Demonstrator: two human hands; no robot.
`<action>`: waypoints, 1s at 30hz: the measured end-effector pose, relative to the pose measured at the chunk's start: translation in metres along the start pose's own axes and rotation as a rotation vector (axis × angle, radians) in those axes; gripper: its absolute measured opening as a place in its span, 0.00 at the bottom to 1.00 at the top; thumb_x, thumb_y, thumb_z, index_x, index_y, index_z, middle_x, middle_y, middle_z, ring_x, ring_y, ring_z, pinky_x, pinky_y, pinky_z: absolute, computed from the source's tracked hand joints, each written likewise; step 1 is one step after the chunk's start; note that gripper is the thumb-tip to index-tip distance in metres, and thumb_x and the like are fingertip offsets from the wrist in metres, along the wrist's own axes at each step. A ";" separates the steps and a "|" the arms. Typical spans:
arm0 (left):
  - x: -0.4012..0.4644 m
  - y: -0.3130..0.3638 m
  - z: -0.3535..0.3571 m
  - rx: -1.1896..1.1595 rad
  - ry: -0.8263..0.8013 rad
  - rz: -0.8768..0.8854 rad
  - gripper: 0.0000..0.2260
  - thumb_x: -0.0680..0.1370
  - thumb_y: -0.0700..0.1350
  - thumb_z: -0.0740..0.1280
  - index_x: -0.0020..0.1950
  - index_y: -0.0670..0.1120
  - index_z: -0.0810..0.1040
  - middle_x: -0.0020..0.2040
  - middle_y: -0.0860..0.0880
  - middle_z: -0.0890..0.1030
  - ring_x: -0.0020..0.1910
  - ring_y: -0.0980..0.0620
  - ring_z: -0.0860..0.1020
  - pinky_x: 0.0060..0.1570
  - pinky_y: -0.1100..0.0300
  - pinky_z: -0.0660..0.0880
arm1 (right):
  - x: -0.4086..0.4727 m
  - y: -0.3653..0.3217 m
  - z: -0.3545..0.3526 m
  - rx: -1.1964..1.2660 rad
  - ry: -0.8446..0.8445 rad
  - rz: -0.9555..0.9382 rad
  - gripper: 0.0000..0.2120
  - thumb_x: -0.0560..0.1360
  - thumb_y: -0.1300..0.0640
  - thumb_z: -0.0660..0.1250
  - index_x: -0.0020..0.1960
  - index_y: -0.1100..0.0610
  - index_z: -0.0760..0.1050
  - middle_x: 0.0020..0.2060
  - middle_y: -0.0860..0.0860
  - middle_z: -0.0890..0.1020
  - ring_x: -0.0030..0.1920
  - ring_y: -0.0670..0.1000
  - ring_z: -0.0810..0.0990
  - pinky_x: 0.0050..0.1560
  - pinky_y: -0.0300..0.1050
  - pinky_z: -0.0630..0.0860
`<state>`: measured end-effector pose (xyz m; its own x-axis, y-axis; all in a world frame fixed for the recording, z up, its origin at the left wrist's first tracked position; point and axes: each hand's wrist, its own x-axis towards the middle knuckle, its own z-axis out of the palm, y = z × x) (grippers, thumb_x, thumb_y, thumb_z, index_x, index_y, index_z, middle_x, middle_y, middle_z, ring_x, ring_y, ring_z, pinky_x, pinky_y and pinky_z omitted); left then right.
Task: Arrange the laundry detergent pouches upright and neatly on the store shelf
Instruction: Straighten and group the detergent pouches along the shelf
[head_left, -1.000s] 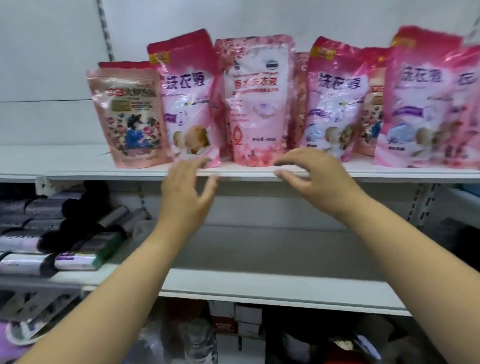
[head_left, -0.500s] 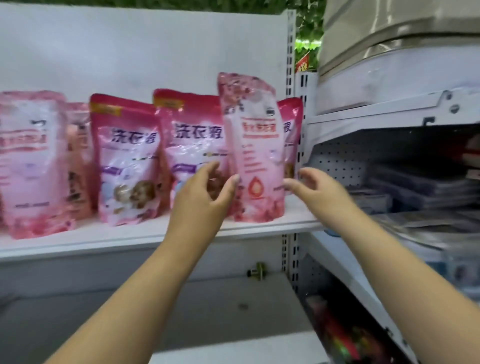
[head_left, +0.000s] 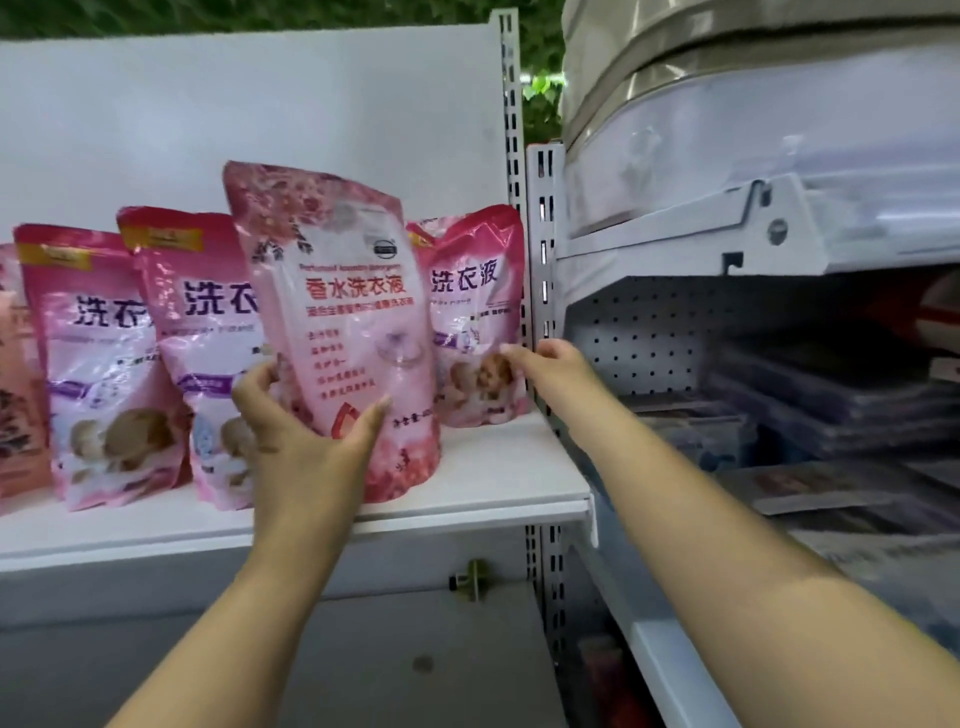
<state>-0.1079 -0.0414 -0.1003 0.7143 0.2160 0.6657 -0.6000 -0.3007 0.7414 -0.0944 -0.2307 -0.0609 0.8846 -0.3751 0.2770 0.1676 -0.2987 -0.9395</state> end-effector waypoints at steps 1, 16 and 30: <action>0.001 -0.003 0.000 0.018 0.035 0.020 0.35 0.69 0.45 0.74 0.68 0.46 0.56 0.63 0.44 0.65 0.62 0.52 0.64 0.54 0.63 0.61 | 0.008 0.003 0.003 0.020 -0.004 0.037 0.32 0.74 0.47 0.65 0.72 0.60 0.60 0.67 0.54 0.70 0.61 0.51 0.71 0.48 0.39 0.71; -0.007 0.013 0.003 0.023 0.022 -0.009 0.32 0.73 0.41 0.70 0.69 0.43 0.54 0.44 0.58 0.60 0.35 0.72 0.58 0.37 0.84 0.60 | 0.019 -0.002 0.004 -0.365 0.256 -0.227 0.17 0.71 0.49 0.70 0.52 0.62 0.78 0.55 0.54 0.76 0.46 0.52 0.77 0.43 0.41 0.71; 0.000 0.006 -0.003 -0.045 -0.083 0.049 0.31 0.75 0.51 0.67 0.70 0.45 0.54 0.61 0.49 0.71 0.55 0.55 0.69 0.54 0.62 0.67 | -0.060 -0.024 -0.003 -0.091 0.226 -0.507 0.23 0.72 0.55 0.69 0.65 0.54 0.69 0.46 0.42 0.78 0.44 0.40 0.78 0.44 0.33 0.75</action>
<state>-0.1124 -0.0405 -0.0951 0.7098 0.1233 0.6935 -0.6496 -0.2663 0.7122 -0.1528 -0.2036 -0.0539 0.5861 -0.3405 0.7352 0.5007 -0.5611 -0.6591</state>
